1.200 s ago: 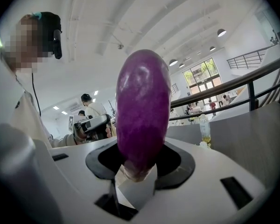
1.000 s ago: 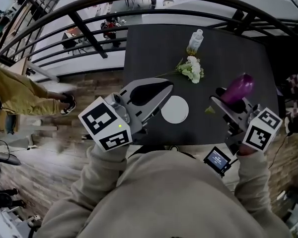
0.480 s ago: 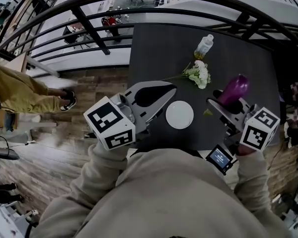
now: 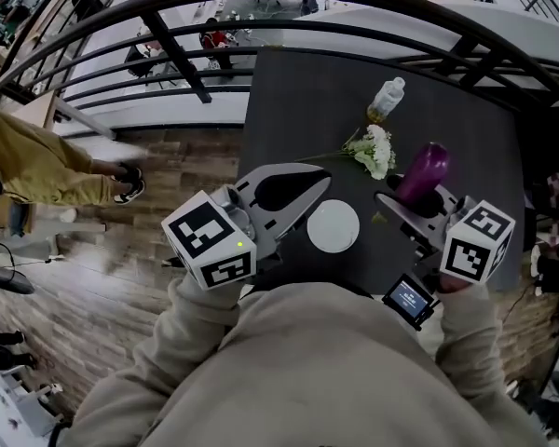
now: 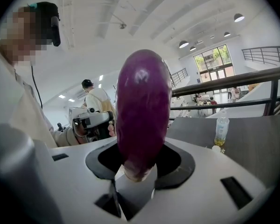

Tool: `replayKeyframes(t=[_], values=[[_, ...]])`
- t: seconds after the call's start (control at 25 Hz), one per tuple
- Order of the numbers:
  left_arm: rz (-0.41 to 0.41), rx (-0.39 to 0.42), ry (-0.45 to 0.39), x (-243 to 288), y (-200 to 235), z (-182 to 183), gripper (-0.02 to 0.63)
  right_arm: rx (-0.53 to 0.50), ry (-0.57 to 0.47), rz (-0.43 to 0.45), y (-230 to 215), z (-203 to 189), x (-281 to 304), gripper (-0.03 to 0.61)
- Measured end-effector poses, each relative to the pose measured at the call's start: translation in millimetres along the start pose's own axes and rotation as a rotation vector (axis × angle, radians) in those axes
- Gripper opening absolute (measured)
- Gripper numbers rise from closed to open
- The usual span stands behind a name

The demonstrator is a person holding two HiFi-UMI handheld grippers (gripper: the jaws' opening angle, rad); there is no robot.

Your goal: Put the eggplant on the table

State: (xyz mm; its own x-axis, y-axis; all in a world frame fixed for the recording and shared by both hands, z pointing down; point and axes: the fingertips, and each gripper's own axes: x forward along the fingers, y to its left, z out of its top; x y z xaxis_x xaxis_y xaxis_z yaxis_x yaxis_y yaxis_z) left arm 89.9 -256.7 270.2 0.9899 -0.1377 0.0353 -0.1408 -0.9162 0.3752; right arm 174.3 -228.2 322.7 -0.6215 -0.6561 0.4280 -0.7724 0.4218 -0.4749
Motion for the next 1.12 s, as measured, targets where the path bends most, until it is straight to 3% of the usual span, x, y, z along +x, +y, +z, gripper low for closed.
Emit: replayKeyframes(t=[0.32,1.12], values=[[0.009,-0.003,0.008,-2,-2,-6,0.006,-0.003,0.017,0.017,0,-2,7,0.184],[0.064,-0.138,0.016,-14,15,-50,0.006,0.018,0.129,0.05,-2,-31,39,0.184]])
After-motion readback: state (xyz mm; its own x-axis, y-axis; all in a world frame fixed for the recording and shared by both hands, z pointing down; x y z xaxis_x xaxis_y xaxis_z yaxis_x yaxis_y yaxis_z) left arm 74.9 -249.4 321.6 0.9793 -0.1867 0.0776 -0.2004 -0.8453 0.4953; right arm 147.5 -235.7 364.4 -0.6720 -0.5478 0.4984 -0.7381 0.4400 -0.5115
